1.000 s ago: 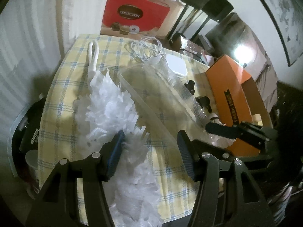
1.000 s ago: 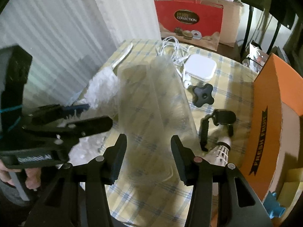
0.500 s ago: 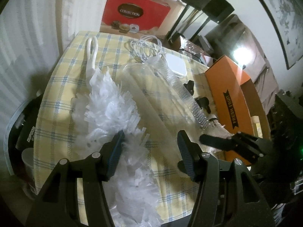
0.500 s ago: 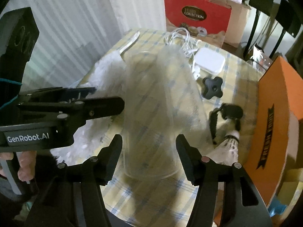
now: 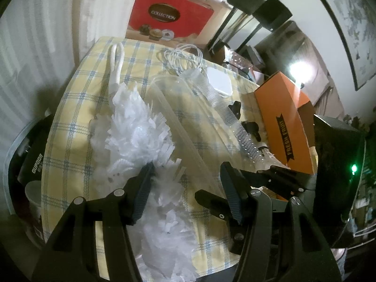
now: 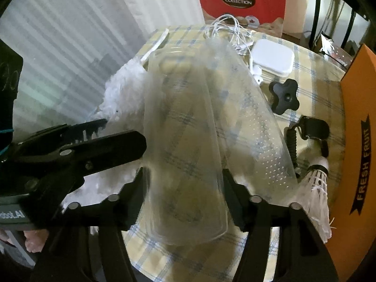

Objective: Organize objects
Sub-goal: 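Grasp the clear plastic tray with the right gripper and lift it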

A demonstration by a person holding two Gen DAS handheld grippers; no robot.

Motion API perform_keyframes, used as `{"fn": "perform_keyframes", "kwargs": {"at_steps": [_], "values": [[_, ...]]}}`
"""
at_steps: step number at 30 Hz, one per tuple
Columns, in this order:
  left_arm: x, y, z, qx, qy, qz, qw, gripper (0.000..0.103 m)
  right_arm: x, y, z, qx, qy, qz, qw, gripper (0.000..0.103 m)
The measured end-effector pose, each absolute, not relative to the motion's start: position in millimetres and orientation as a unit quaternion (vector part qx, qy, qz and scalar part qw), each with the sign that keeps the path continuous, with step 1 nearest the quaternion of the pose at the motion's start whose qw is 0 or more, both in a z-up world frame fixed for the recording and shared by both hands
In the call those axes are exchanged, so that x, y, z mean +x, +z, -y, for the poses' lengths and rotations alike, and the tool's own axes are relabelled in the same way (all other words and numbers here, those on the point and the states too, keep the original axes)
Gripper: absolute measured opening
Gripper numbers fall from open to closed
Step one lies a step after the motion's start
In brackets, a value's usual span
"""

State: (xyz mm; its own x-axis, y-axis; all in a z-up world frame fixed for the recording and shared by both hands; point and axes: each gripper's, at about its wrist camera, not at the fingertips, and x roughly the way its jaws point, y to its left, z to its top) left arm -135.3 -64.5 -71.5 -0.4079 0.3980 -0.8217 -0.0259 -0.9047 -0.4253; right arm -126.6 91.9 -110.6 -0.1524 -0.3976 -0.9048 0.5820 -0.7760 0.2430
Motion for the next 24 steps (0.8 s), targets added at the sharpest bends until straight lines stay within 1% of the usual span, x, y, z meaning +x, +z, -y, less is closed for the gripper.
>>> {"fn": "perform_keyframes", "kwargs": {"at_steps": [1, 3, 4, 9, 11, 17, 24], "values": [[-134.9, -70.3, 65.2, -0.528, 0.82, 0.179, 0.13, 0.057, -125.2, -109.2, -91.4, 0.56, -0.757, -0.086, 0.325, 0.059], [-134.1, -65.9, 66.8, -0.524, 0.821, 0.185, 0.132, 0.064, -121.5, -104.2, -92.7, 0.551, -0.764, -0.093, 0.323, 0.059], [-133.7, -62.9, 67.0, -0.521, 0.823, 0.185, 0.133, 0.065, -120.7, -102.3, -93.9, 0.548, -0.766, -0.094, 0.323, 0.059], [-131.9, -41.1, 64.4, -0.502, 0.832, 0.186, 0.143, 0.078, -117.6, -81.6, -109.3, 0.534, -0.777, -0.076, 0.326, 0.058], [-130.6, -31.2, 62.1, -0.493, 0.836, 0.189, 0.15, 0.081, -117.9, -71.7, -117.4, 0.527, -0.782, -0.065, 0.326, 0.058], [-137.1, -8.4, 51.6, -0.48, 0.846, 0.17, 0.158, 0.081, -121.8, -32.8, -147.7, 0.506, -0.8, -0.031, 0.32, 0.058], [-154.5, -3.4, 34.9, -0.485, 0.851, 0.136, 0.148, 0.081, -124.8, 5.4, -185.3, 0.486, -0.819, -0.011, 0.304, 0.058]]}}
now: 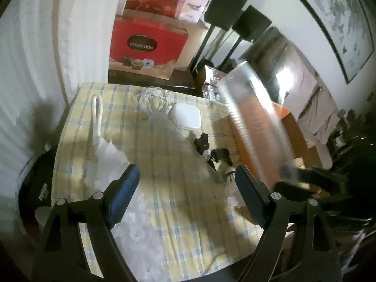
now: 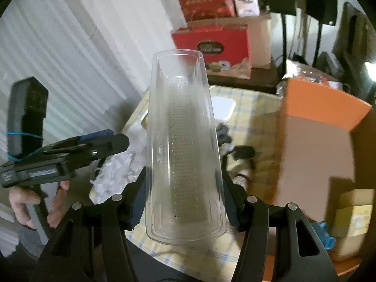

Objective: Organize objects
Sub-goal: 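Grasp the clear plastic tray with the right gripper and lift it, then carry the tray into the orange box while the left gripper grasps the black knob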

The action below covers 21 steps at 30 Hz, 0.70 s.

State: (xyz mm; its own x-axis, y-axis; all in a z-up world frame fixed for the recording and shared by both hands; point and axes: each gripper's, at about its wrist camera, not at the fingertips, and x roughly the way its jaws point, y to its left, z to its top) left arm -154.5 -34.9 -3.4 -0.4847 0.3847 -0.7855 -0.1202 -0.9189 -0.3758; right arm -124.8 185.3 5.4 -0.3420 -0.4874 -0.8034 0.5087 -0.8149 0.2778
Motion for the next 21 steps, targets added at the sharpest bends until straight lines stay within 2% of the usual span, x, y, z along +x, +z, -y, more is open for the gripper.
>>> {"fn": "perform_keyframes", "kwargs": {"at_steps": [10, 15, 21], "values": [[-194.6, -23.8, -20.7, -0.517, 0.839, 0.072, 0.152, 0.08, -129.9, 37.3, -239.7, 0.463, -0.844, 0.01, 0.27, 0.059], [-217.2, -37.9, -52.0, -0.53, 0.834, 0.026, 0.153, 0.066, -130.0, 44.3, -261.1, 0.462, -0.85, 0.01, 0.254, 0.059], [-238.2, -59.5, -77.8, -0.55, 0.821, -0.017, 0.151, 0.055, -130.6, 44.3, -283.0, 0.463, -0.856, 0.011, 0.232, 0.059]]}}
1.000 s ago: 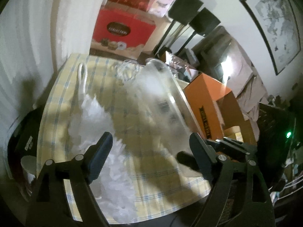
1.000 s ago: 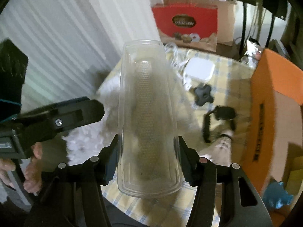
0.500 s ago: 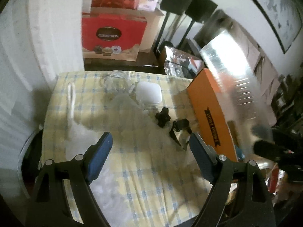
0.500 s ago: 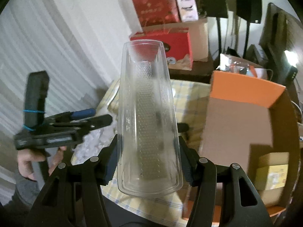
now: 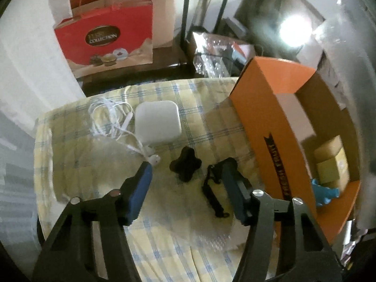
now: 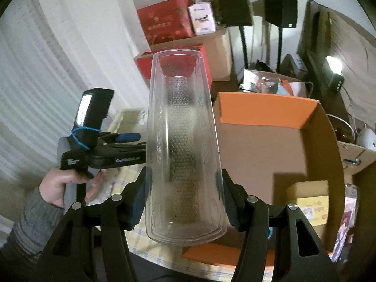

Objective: Organize objects
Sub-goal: 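Carry the tray into the orange box while the left gripper grasps the black knob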

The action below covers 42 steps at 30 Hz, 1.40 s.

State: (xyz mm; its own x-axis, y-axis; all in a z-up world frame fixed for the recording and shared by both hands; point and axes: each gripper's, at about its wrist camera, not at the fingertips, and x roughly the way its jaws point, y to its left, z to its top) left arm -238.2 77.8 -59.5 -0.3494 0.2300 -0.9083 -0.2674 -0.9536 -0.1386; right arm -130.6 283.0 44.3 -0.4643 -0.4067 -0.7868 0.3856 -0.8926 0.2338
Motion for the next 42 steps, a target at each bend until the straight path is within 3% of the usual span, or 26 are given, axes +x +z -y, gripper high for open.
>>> {"fn": "perform_keyframes", "kwargs": {"at_steps": [5, 13, 23, 30, 42], "values": [[-248.2, -75.9, -86.6, -0.565, 0.811, -0.035, 0.148, 0.045, -134.0, 37.2, -298.8, 0.468, -0.856, 0.023, 0.216, 0.059], [-258.3, -97.2, -93.5, -0.584, 0.798, -0.042, 0.142, 0.041, -139.6, 21.0, -314.1, 0.483, -0.851, 0.039, 0.203, 0.059], [-259.8, -97.3, -96.5, -0.578, 0.799, -0.05, 0.16, 0.018, -143.7, -2.7, -319.5, 0.504, -0.844, 0.038, 0.176, 0.059], [-255.3, -89.4, -95.7, -0.566, 0.807, -0.036, 0.165, 0.01, -146.9, -27.4, -315.4, 0.526, -0.835, 0.031, 0.16, 0.059], [-231.3, -53.2, -90.2, -0.531, 0.827, 0.001, 0.185, 0.01, -140.7, -66.9, -310.3, 0.568, -0.808, 0.05, 0.146, 0.06]]}}
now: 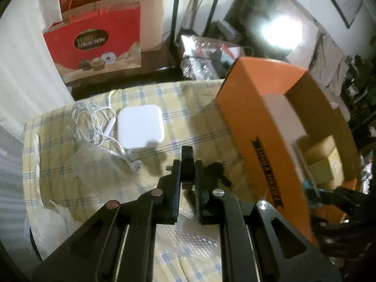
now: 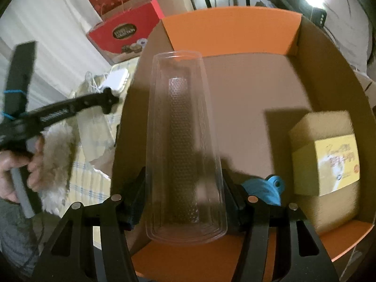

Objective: Organize objects
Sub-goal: 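Carry the tray into the orange box while the left gripper grasps the black knob, then release the tray in the box while the left gripper lowers the black knob inside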

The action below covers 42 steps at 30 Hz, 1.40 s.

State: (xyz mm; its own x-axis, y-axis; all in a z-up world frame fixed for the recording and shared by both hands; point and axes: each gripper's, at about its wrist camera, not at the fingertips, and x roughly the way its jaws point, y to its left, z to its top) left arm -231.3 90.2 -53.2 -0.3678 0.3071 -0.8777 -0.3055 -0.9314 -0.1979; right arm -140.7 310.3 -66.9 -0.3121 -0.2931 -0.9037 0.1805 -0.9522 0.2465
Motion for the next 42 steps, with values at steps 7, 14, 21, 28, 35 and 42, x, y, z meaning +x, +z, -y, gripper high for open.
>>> {"fn": "perform_keyframes", "kwargs": {"at_steps": [7, 14, 21, 28, 35, 42], "values": [[-211.5, -21.6, -96.0, -0.506, 0.835, 0.009, 0.217, 0.01, -137.2, -64.5, -308.4, 0.575, -0.802, 0.065, 0.148, 0.063], [-197.3, -3.6, -101.2, -0.496, 0.835, 0.02, 0.238, 0.01, -128.3, -55.5, -317.7, 0.564, -0.807, 0.081, 0.153, 0.064], [-185.7, 7.3, -98.3, -0.486, 0.839, 0.029, 0.244, 0.01, -120.1, -30.2, -317.7, 0.528, -0.83, 0.074, 0.163, 0.063], [-175.2, 16.9, -89.3, -0.477, 0.843, 0.043, 0.247, 0.01, -111.5, -3.7, -297.3, 0.499, -0.845, 0.046, 0.189, 0.058], [-162.6, 28.3, -95.0, -0.472, 0.837, 0.053, 0.273, 0.01, -109.2, 11.1, -294.1, 0.485, -0.851, 0.043, 0.197, 0.056], [-151.7, 34.5, -122.0, -0.473, 0.826, 0.051, 0.303, 0.01, -103.8, 18.3, -299.2, 0.477, -0.856, 0.037, 0.197, 0.044]]}}
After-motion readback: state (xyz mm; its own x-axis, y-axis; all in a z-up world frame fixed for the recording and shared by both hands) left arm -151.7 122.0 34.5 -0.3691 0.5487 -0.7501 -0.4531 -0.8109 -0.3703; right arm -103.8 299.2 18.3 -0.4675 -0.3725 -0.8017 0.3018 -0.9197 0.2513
